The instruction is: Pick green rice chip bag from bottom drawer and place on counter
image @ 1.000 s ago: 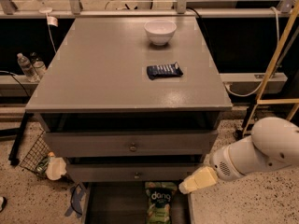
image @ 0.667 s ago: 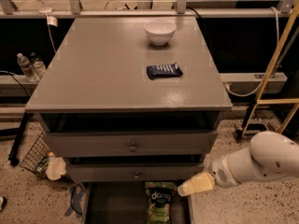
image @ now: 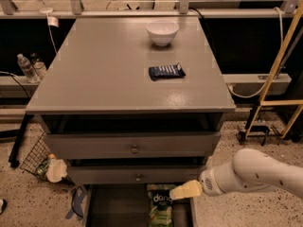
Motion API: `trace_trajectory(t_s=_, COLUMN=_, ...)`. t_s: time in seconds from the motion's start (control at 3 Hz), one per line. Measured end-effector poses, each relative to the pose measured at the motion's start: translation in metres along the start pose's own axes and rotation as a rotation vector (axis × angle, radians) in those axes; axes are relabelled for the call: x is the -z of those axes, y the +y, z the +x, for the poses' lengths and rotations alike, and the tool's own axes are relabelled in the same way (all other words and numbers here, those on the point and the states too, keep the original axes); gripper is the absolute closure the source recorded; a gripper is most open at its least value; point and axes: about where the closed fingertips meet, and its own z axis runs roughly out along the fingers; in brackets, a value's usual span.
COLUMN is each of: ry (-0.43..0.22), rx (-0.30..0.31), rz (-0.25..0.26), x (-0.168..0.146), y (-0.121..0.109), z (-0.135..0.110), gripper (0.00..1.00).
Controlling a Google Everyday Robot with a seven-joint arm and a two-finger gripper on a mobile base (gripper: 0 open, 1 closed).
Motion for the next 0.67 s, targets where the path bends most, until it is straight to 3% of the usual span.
trace_trajectory(t_s=0.67, ry=-0.035, rx=-0.094, rz=-0.194, x=-0.089, y=-0.003, z=0.019, gripper=0.0)
